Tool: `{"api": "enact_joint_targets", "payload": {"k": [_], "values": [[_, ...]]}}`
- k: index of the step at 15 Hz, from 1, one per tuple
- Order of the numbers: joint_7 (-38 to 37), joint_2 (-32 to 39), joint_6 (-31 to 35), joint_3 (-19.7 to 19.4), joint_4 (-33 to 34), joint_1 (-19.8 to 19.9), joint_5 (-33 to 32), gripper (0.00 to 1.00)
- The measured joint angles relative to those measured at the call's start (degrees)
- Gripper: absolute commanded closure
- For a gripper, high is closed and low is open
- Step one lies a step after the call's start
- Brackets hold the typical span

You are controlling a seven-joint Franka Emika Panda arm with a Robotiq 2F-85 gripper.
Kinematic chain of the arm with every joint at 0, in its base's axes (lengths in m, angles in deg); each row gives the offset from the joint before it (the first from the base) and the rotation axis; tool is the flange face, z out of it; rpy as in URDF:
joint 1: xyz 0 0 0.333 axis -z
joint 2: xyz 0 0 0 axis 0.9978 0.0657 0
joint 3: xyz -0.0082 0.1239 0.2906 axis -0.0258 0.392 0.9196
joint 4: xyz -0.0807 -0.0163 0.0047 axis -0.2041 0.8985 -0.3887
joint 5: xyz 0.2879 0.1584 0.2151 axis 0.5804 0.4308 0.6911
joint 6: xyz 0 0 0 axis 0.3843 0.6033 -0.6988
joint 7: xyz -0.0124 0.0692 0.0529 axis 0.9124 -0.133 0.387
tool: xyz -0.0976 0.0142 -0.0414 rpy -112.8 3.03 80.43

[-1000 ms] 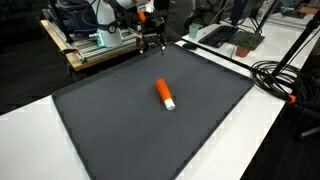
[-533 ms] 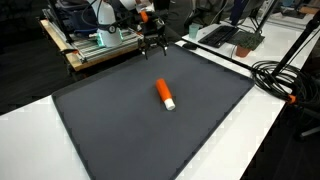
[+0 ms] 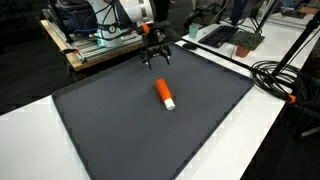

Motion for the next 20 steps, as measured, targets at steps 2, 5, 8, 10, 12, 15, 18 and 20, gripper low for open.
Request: {"api": "enact_joint_targets", "payload": {"k": [2,5,8,10,12,15,18,20], "values": [[-1.91,3.27,-3.57,0.64,1.04,-0.29,0.09,0.00],[-3.56,7.26,-4.76,0.52,2.49,0.33,0.12,0.00],[-3.58,8.10,-4.83,0.50,2.95,0.52,0.12,0.00],[-3.27,7.93,-5.29,0.50,2.95,0.52,0.12,0.00],[-2.48,7.49,-6.10,0.43,2.95,0.52,0.12,0.00],[0.92,6.75,-6.35,-0.36,3.06,0.59,0.22,0.00],[3.74,6.56,-6.22,-1.23,3.59,0.93,0.24,0.00],[4.99,6.58,-5.57,-1.59,4.37,1.13,0.24,0.00]]}}
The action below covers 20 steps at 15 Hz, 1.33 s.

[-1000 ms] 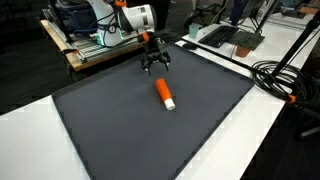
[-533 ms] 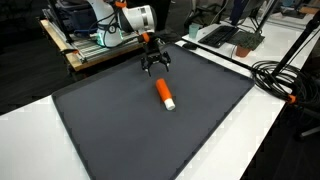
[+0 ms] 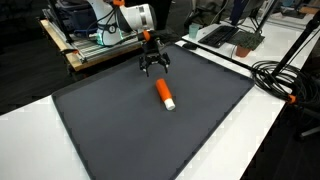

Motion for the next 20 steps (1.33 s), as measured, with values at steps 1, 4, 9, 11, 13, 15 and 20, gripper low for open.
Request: {"api": "enact_joint_targets", "payload": {"k": [1,4,9,11,13,15,20], "values": [[0.47,0.06,0.53,-0.10,0.51,0.04,0.00,0.00],[1.48,0.58,3.09,-0.22,2.40,0.09,0.00,0.00],[2.24,2.88,7.11,-0.80,5.77,0.85,0.00,0.00],[2.24,3.77,7.68,-1.08,6.82,1.20,0.00,0.00],[2.24,4.63,7.83,-1.32,7.49,1.45,0.00,0.00],[2.24,5.45,7.84,-1.49,7.88,1.58,0.00,0.00],[2.20,6.90,7.41,-0.92,8.41,1.35,0.00,0.00]]}}
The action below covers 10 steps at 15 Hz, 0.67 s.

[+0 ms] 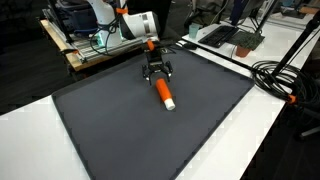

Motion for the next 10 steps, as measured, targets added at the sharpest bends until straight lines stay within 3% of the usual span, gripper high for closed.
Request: {"api": "enact_joint_targets", "payload": {"k": [10], "values": [[-0.68,1.50,-6.73,0.80,0.03,-0.86,0.00,0.00]]}}
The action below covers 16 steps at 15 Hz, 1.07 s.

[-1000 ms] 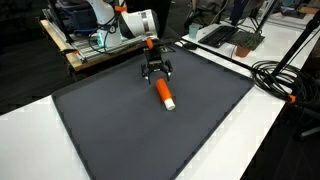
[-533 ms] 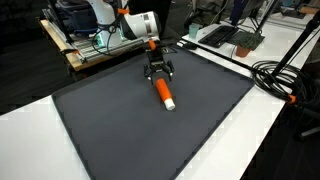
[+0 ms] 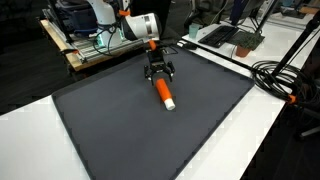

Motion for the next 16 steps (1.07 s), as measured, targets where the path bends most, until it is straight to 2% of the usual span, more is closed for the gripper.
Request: {"api": "enact_joint_targets", "payload": {"k": [16], "values": [[-1.28,2.08,-1.71,-0.19,1.28,0.22,0.00,0.00]]}}
